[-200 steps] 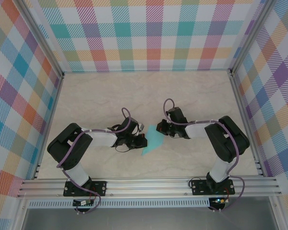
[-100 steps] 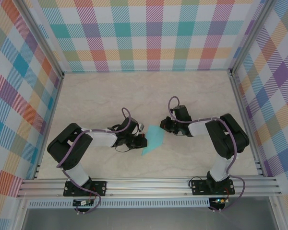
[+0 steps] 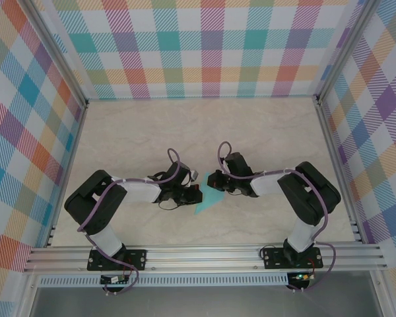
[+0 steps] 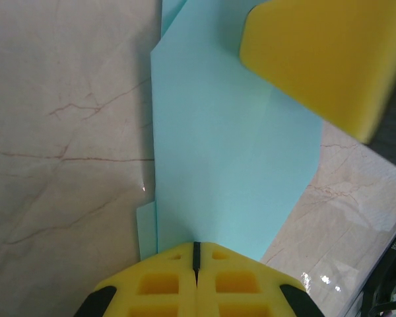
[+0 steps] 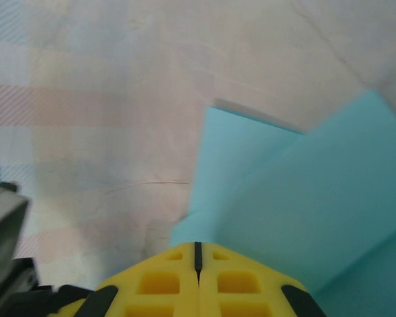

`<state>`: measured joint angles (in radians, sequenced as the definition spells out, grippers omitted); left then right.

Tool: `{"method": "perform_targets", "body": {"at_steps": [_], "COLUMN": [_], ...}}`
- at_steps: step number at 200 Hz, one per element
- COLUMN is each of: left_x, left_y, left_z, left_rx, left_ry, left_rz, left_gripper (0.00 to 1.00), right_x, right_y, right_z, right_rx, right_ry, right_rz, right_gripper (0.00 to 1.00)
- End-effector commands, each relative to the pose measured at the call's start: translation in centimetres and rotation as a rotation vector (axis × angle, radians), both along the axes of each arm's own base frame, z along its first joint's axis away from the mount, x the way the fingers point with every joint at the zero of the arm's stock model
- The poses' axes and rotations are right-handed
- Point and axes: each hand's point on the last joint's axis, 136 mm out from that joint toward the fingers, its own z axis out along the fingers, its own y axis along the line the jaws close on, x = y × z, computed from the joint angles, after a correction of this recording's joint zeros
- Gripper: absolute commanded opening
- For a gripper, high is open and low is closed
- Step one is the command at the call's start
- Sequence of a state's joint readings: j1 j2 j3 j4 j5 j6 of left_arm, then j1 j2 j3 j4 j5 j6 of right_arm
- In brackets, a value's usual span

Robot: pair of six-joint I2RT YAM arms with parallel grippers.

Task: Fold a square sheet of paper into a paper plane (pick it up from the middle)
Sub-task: Fourth fold the wing at the center of the table.

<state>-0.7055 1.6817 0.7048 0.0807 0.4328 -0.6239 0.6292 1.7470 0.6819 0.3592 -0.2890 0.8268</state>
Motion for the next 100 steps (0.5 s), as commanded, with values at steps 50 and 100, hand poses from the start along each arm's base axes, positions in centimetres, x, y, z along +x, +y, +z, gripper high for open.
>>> {"method": "perform_targets", "body": {"at_steps": [50, 100], "left_x": [-3.7, -3.9], "left_y": [6.1, 6.3], "left_z": [-5.6, -5.7], "left_rx": [0.298, 0.302], "left_ry": [0.141, 0.143], "left_rz": [0.038, 0.036], "left_gripper": [0.0, 0.0], "right_x": [1.3, 3.9], "right_y": [-3.8, -5.5], "right_z": [-2.9, -2.3], "right_rx": [-0.122, -0.113], "right_ry": [0.003, 0.018], "right_rz": [-0.098, -0.136], "right_gripper": [0.0, 0.0]}}
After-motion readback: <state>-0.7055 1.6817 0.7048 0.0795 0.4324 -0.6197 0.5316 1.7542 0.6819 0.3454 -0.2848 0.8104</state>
